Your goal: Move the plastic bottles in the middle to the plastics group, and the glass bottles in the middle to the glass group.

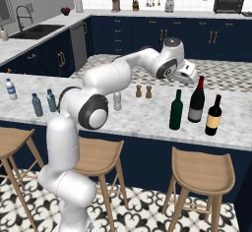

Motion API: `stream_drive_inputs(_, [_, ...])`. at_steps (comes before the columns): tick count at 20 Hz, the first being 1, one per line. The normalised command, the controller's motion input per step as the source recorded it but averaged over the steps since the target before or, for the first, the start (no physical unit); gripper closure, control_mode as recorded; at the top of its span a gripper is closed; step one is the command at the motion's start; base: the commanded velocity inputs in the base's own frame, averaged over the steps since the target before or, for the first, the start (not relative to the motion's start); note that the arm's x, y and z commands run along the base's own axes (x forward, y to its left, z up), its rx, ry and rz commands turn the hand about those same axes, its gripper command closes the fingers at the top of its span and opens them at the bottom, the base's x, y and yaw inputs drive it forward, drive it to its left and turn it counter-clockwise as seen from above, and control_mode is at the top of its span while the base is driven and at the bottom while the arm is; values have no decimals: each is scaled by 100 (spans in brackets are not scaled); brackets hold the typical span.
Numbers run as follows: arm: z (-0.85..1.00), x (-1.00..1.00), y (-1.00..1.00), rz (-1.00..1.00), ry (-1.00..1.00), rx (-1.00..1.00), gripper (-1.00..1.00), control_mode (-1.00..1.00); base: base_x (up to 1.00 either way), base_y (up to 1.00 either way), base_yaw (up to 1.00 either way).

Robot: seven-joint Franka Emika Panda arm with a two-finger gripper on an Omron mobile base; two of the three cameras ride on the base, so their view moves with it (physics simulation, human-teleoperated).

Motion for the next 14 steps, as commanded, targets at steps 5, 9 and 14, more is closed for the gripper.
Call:
stream_drive_inputs(5, [1,-31,84,25,0,-29,-100,-100,0,0,0])
stream_drive_inputs(9, [0,-15,91,25,0,-20,-100,-100,0,0,0])
stream_drive_inputs(14, [0,-9,81,27,0,-10,-100,-100,0,0,0])
